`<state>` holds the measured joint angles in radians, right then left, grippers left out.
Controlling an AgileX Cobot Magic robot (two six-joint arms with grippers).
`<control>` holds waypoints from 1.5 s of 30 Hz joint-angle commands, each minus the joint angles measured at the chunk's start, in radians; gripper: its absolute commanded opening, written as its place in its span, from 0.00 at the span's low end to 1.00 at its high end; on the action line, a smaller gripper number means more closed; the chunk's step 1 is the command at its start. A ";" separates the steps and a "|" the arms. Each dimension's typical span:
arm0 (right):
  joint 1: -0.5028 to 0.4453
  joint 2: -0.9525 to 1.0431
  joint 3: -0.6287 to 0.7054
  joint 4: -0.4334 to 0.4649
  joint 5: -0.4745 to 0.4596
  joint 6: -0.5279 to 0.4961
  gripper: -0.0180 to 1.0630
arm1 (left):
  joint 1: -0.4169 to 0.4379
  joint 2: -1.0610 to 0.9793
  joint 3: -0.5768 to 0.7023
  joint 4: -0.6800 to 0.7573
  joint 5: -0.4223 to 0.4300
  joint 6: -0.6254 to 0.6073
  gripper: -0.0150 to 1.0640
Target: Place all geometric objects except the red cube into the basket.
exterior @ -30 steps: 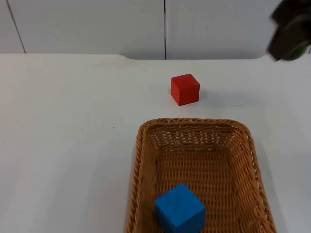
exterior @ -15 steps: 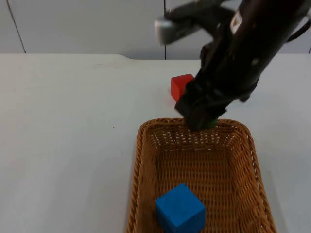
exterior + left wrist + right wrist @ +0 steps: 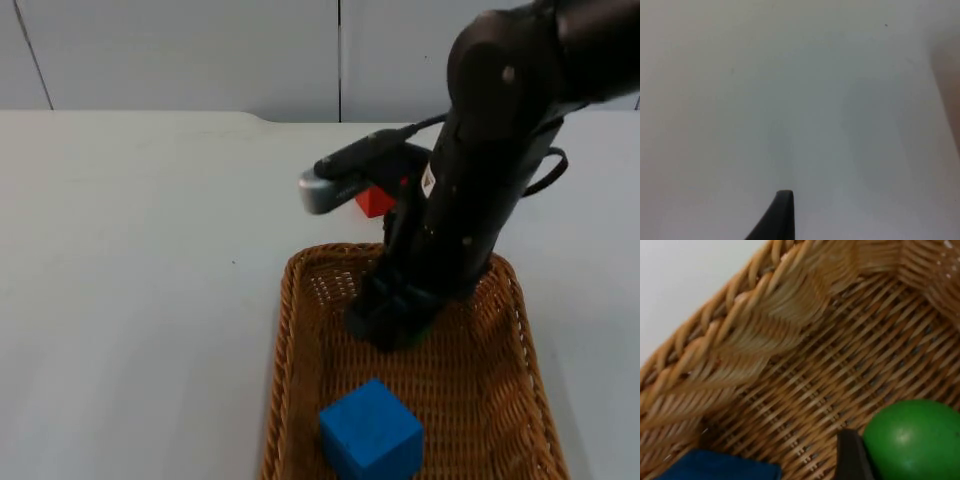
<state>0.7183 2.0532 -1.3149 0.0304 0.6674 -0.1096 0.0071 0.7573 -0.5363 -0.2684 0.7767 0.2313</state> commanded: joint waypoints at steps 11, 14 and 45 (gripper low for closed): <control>0.004 0.013 -0.004 0.001 -0.009 -0.004 0.62 | 0.004 -0.008 0.003 -0.009 -0.004 0.000 0.99; 0.004 -0.013 -0.004 0.001 0.006 -0.004 0.62 | 0.004 -0.008 0.003 -0.009 -0.004 0.000 0.99; -0.013 -0.527 0.000 -0.012 0.088 0.057 0.62 | 0.004 -0.008 0.003 -0.011 -0.004 0.000 0.99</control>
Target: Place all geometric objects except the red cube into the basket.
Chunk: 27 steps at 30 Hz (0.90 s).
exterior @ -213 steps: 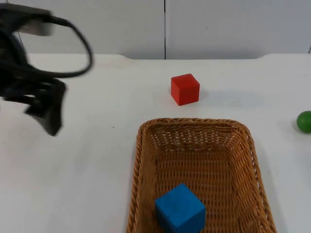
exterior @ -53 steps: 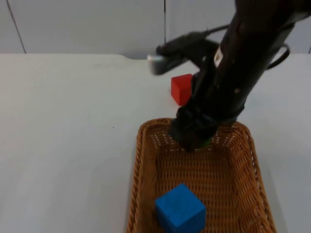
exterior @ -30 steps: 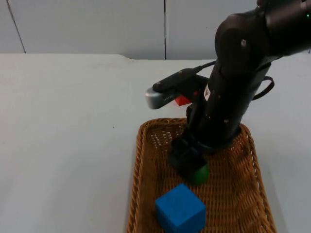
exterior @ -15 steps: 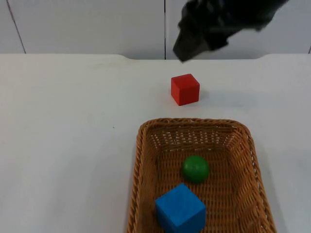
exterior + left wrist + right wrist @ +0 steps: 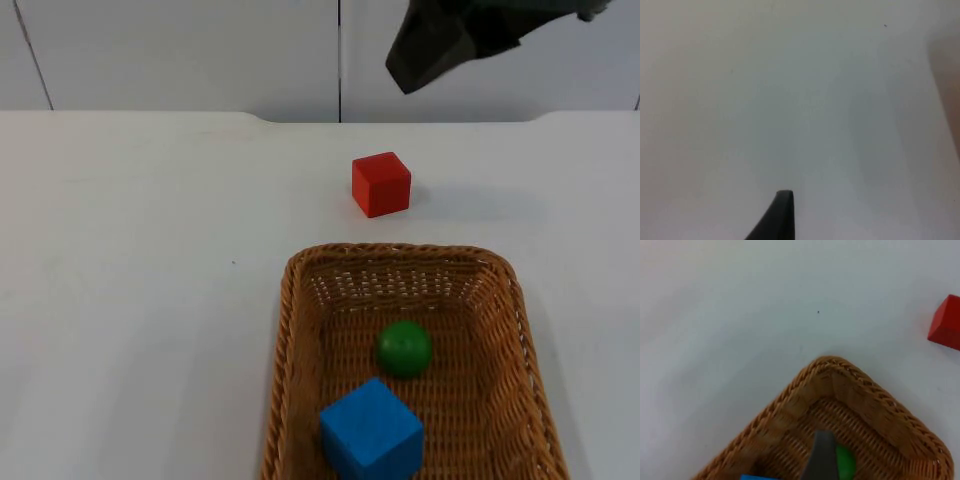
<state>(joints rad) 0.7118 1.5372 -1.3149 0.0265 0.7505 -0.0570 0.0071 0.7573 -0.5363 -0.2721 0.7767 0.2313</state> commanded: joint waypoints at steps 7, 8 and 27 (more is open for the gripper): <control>-0.060 -0.044 0.014 -0.019 0.034 0.015 0.62 | 0.004 -0.012 0.001 -0.024 0.000 0.000 0.99; -0.060 -0.057 0.024 -0.019 0.028 0.015 0.62 | 0.004 -0.016 -0.001 -0.026 0.000 0.004 0.99; -0.060 -0.756 0.475 -0.020 -0.088 0.015 0.62 | 0.004 -0.516 -0.015 -0.078 0.096 0.057 0.99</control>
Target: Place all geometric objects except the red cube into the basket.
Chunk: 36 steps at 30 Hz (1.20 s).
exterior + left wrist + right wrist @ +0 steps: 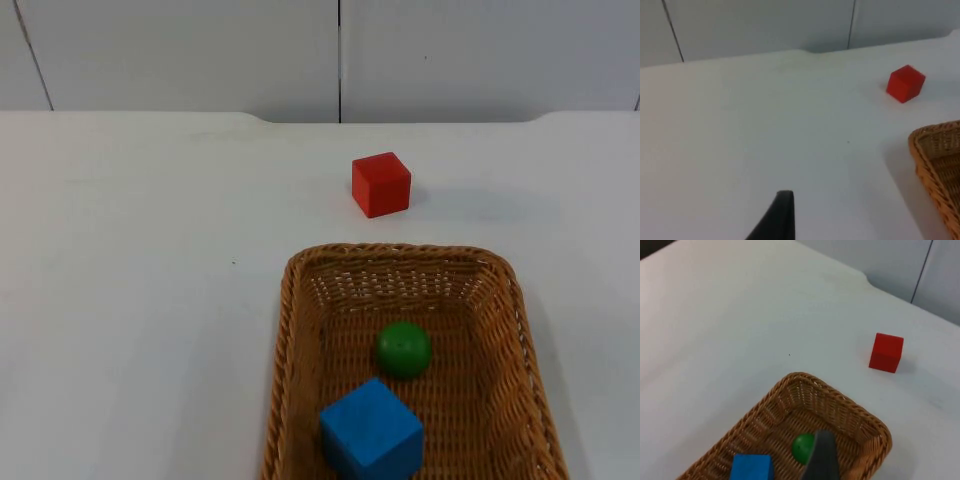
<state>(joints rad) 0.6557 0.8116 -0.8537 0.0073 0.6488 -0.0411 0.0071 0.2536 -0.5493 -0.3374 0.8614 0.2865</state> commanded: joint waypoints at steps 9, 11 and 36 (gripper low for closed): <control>-0.004 -0.342 0.177 -0.001 0.075 0.000 0.62 | 0.004 -0.186 -0.003 -0.011 0.163 -0.022 0.99; -0.004 -0.423 0.206 -0.001 0.121 0.000 0.69 | 0.004 -0.235 -0.003 -0.009 0.180 -0.055 0.99; -0.006 -0.812 0.267 -0.029 0.436 -0.062 0.99 | 0.004 -0.254 0.056 0.199 0.216 -0.161 0.99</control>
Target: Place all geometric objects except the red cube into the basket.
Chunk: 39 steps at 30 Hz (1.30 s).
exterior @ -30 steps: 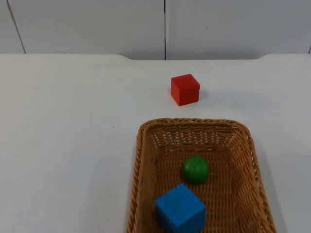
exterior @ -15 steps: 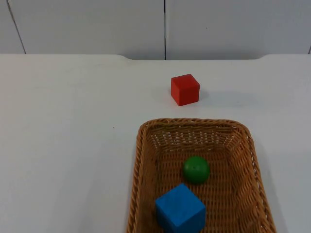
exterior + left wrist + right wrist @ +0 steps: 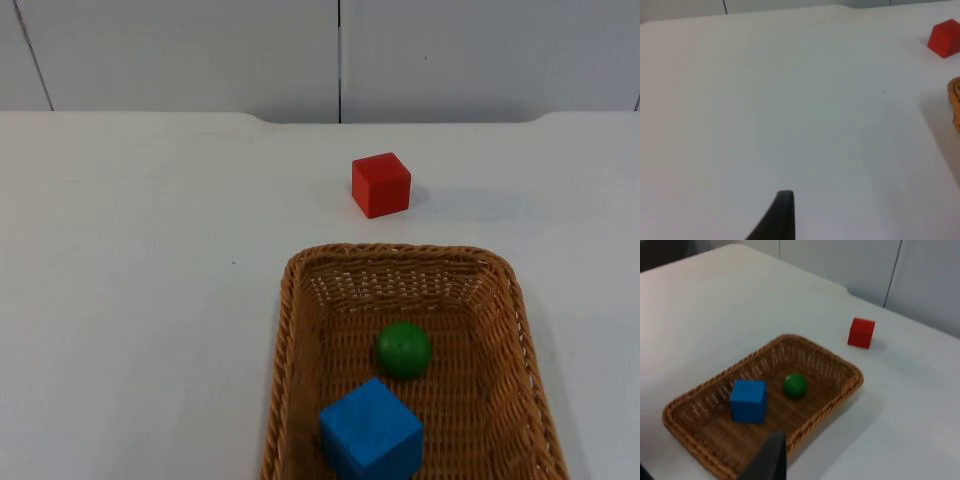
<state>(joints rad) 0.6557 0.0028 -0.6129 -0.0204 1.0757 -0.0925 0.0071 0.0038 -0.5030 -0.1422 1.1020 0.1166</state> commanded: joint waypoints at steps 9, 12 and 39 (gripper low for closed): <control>-0.006 -0.003 0.098 -0.008 0.001 0.022 0.99 | 0.004 -0.004 0.009 0.004 -0.025 0.009 0.99; -0.006 -0.003 0.098 -0.008 0.001 0.022 0.99 | 0.004 -0.004 0.009 0.008 -0.025 0.002 0.99; -0.006 -0.003 0.098 -0.003 0.003 0.082 0.99 | 0.004 -0.004 0.009 0.064 -0.026 -0.081 0.99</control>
<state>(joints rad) 0.6557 0.0028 -0.5173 -0.0228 1.0856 -0.0305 0.0071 0.0038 -0.4993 -0.0828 1.0865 0.0450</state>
